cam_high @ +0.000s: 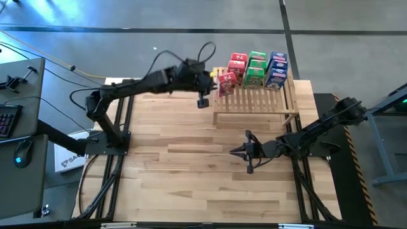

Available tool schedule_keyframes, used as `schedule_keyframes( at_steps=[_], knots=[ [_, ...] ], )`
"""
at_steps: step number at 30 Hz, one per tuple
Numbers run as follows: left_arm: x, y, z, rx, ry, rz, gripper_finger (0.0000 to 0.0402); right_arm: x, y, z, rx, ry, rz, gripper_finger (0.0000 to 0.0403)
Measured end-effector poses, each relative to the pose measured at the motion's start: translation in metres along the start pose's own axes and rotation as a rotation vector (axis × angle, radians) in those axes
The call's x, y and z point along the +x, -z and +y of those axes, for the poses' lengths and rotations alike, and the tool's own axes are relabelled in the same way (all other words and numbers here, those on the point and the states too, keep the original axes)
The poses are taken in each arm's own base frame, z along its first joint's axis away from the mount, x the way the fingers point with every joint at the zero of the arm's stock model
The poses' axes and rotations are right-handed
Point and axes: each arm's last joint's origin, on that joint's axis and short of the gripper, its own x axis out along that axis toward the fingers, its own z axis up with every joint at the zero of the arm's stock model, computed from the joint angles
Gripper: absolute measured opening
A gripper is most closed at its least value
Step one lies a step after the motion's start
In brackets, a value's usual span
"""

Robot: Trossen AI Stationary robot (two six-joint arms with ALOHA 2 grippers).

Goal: Stack cereal on shelf
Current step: Put the red cereal box on the shelf aligned with other red cereal box

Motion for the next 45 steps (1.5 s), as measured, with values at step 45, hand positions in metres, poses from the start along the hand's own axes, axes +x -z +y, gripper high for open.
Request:
schedule_keyframes(
  at_steps=[45],
  knots=[
    [0.059,0.124,0.01,-0.239,-0.091,-0.346,0.0,0.015,0.006,-0.014,0.052,0.195,-0.022,0.0015]
  ],
)
